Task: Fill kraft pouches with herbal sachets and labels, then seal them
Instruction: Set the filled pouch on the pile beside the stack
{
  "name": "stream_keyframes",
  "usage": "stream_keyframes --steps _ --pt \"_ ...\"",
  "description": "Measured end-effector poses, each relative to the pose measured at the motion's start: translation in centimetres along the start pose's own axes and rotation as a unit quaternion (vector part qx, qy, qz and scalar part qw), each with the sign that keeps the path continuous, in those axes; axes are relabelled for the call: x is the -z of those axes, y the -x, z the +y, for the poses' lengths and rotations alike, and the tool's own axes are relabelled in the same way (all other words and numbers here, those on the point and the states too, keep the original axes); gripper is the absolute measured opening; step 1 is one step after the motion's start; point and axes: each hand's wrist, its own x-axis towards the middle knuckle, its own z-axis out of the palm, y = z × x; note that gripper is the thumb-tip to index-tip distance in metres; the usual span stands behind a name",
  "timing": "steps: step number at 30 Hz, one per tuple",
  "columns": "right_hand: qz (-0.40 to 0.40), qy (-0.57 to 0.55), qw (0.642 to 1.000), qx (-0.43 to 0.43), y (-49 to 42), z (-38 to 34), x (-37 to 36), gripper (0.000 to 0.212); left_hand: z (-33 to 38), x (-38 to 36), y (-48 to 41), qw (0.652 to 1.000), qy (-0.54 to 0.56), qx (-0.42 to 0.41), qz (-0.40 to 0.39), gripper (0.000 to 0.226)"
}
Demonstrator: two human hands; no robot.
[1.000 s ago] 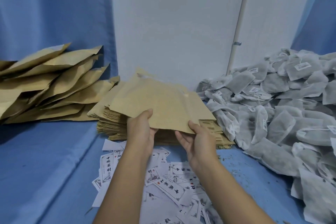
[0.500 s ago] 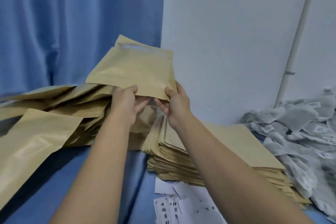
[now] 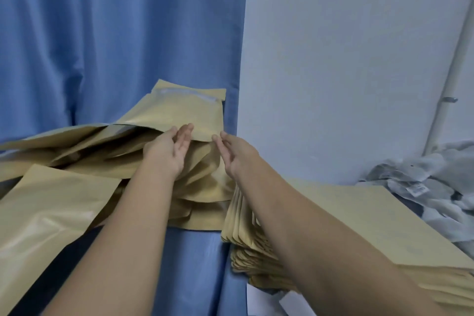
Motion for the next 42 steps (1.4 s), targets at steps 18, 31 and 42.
stream_keyframes --steps 18,31,42 --pt "-0.052 0.294 0.953 0.044 11.0 -6.9 11.9 0.01 -9.8 -2.5 13.2 0.993 -0.114 0.001 0.002 0.013" --pt "-0.015 0.842 0.477 0.251 14.2 -7.7 24.4 0.022 -21.7 -1.0 22.0 0.97 -0.137 0.153 -0.13 0.025" --pt "0.049 0.737 0.549 0.391 15.8 -5.5 25.4 0.03 -22.4 0.4 21.8 0.987 -0.156 -0.043 -0.008 0.024"
